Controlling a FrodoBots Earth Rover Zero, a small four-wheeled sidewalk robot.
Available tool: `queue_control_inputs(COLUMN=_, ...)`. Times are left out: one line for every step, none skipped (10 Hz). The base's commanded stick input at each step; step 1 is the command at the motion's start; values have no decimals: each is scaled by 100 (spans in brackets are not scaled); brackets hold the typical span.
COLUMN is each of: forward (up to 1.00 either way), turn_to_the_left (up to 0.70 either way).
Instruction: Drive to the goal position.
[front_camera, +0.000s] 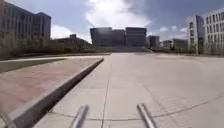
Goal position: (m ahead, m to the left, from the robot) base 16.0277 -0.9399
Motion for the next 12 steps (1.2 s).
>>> queue_control_inputs(forward=70, turn_to_the_left=0)
queue_control_inputs(forward=70, turn_to_the_left=0)
queue_control_inputs(forward=70, turn_to_the_left=0)
queue_control_inputs(forward=70, turn_to_the_left=0)
queue_control_inputs(forward=70, turn_to_the_left=-16)
queue_control_inputs(forward=70, turn_to_the_left=-31)
queue_control_inputs(forward=70, turn_to_the_left=-7)
queue_control_inputs(forward=70, turn_to_the_left=0)
queue_control_inputs(forward=70, turn_to_the_left=0)
queue_control_inputs(forward=70, turn_to_the_left=0)
queue_control_inputs(forward=70, turn_to_the_left=0)
queue_control_inputs(forward=70, turn_to_the_left=0)
